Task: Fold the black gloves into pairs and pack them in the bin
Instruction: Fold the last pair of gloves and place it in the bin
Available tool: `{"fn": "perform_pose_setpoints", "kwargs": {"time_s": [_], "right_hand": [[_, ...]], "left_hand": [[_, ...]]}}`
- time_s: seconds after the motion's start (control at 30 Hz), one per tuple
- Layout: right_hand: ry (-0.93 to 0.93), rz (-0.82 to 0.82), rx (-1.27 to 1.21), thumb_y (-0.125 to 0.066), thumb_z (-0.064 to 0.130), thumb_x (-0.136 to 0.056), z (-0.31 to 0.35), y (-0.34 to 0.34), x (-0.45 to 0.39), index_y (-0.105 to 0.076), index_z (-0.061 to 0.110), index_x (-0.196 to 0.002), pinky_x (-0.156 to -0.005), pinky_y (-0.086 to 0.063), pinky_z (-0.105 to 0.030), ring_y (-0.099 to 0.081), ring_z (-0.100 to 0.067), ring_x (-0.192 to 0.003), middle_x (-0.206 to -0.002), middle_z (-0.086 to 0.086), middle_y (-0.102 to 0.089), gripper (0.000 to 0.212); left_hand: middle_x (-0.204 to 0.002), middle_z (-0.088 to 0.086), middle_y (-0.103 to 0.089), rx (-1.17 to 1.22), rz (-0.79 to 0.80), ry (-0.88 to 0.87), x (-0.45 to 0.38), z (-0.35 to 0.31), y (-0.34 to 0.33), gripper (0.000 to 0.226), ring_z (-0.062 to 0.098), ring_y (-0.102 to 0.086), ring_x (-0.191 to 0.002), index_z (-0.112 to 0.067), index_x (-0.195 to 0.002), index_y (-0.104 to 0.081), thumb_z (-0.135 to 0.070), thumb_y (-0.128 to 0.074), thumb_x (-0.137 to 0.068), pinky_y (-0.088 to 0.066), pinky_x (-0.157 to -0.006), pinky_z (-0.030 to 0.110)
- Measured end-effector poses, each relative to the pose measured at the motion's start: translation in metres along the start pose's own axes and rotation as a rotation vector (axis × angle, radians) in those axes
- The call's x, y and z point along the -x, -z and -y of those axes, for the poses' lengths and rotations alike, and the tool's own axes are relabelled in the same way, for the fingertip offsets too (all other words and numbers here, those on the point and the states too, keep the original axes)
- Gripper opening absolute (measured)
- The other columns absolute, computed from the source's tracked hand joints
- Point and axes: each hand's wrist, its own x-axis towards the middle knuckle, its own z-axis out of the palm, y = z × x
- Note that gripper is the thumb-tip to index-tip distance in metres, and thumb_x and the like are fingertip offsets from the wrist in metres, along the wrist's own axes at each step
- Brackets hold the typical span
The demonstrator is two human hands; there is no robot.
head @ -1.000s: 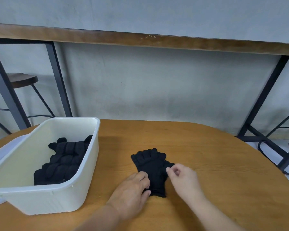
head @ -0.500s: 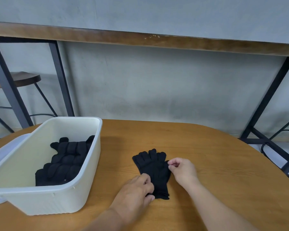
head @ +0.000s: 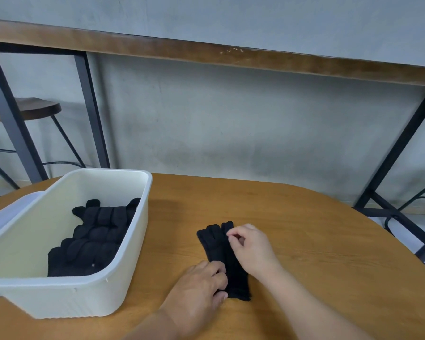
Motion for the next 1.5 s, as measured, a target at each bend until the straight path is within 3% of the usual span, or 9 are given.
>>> {"fn": "perform_pose_setpoints", "kwargs": {"time_s": [0.17, 0.27, 0.43, 0.6, 0.77, 1.0, 1.23, 1.4, 1.5], "right_hand": [[-0.387, 0.218, -0.405, -0.049, 0.019, -0.099, 0.006, -0.008, -0.038, -0.072, 0.019, -0.104, -0.081, -0.056, -0.029, -0.065, -0.014, -0.075, -0.089, 0.001, -0.071, 0.023], [-0.452, 0.147, -0.556, -0.051, 0.017, -0.1, 0.003, -0.007, -0.06, -0.071, 0.018, -0.104, -0.092, -0.053, -0.031, -0.065, -0.014, -0.083, -0.096, -0.002, -0.07, 0.021], [-0.431, 0.275, -0.717, -0.058, 0.004, -0.093, 0.008, -0.012, -0.058, -0.07, 0.001, -0.097, -0.066, -0.056, -0.027, -0.066, -0.018, -0.07, -0.087, -0.013, -0.073, 0.013], [-0.414, 0.233, -0.637, -0.056, 0.012, -0.095, 0.016, -0.03, -0.075, -0.071, 0.012, -0.1, -0.088, -0.057, -0.031, -0.071, -0.018, -0.088, -0.1, -0.008, -0.072, 0.016], [-0.393, 0.427, -0.59, -0.056, 0.002, -0.092, 0.029, -0.03, -0.071, -0.069, -0.002, -0.099, -0.064, -0.057, -0.028, -0.066, -0.018, -0.067, -0.085, -0.015, -0.071, 0.016], [-0.408, 0.475, -0.64, -0.054, 0.002, -0.096, 0.039, -0.037, -0.071, -0.067, -0.004, -0.105, -0.072, -0.06, -0.026, -0.069, -0.018, -0.079, -0.098, -0.017, -0.072, 0.017], [-0.334, 0.385, -0.646, -0.058, 0.012, -0.094, 0.044, -0.039, -0.055, -0.07, 0.018, -0.106, -0.097, -0.053, -0.031, -0.064, -0.015, -0.107, -0.112, -0.005, -0.068, 0.018], [-0.167, 0.251, -0.34, -0.06, 0.02, -0.093, 0.036, -0.005, -0.011, -0.074, 0.027, -0.093, -0.07, -0.053, -0.021, -0.064, -0.006, -0.073, -0.082, 0.008, -0.071, 0.016], [-0.024, 0.243, -0.118, -0.065, 0.021, -0.09, 0.016, 0.014, 0.028, -0.073, 0.031, -0.086, -0.068, -0.046, -0.014, -0.061, 0.0, -0.076, -0.087, 0.015, -0.067, 0.013]], "left_hand": [[-0.118, -0.02, -0.051, -0.031, -0.125, -0.075, 0.003, 0.012, -0.014, 0.014, -0.003, -0.04, -0.112, -0.031, -0.085, -0.055, -0.044, -0.051, -0.09, -0.035, -0.089, 0.015], [-0.127, -0.02, -0.046, -0.008, -0.168, -0.066, 0.005, 0.016, -0.021, 0.015, -0.003, -0.032, -0.129, -0.033, -0.084, -0.05, -0.046, -0.05, -0.092, -0.031, -0.097, 0.016], [-0.137, -0.017, -0.041, 0.063, -0.144, -0.071, 0.005, 0.016, -0.021, 0.021, -0.006, -0.022, -0.137, -0.028, -0.094, -0.055, -0.046, -0.043, -0.095, -0.016, -0.107, 0.012], [-0.136, -0.019, -0.039, 0.101, -0.131, -0.041, 0.007, 0.017, -0.022, 0.022, -0.006, -0.029, -0.13, -0.027, -0.094, -0.054, -0.046, -0.043, -0.095, -0.02, -0.108, 0.014], [-0.137, -0.017, -0.041, 0.128, -0.127, -0.019, 0.007, 0.016, -0.021, 0.022, -0.004, -0.031, -0.13, -0.025, -0.093, -0.055, -0.045, -0.044, -0.094, -0.015, -0.107, 0.011], [-0.137, -0.015, -0.041, 0.138, -0.124, -0.009, 0.008, 0.017, -0.021, 0.022, -0.002, -0.031, -0.13, -0.025, -0.096, -0.055, -0.044, -0.044, -0.095, -0.015, -0.107, 0.011], [-0.139, -0.016, -0.039, 0.155, -0.104, 0.012, 0.01, 0.015, -0.018, 0.02, -0.002, -0.029, -0.131, -0.026, -0.098, -0.055, -0.043, -0.044, -0.097, -0.021, -0.11, 0.015], [-0.139, -0.018, -0.036, 0.153, -0.061, 0.066, 0.011, 0.013, -0.016, 0.022, -0.001, -0.029, -0.13, -0.029, -0.097, -0.05, -0.05, -0.047, -0.092, -0.026, -0.109, 0.017], [-0.137, -0.018, -0.039, 0.171, -0.061, 0.087, 0.012, 0.008, -0.01, 0.021, 0.0, -0.033, -0.127, -0.028, -0.099, -0.051, -0.047, -0.05, -0.092, -0.028, -0.106, 0.016]]}}
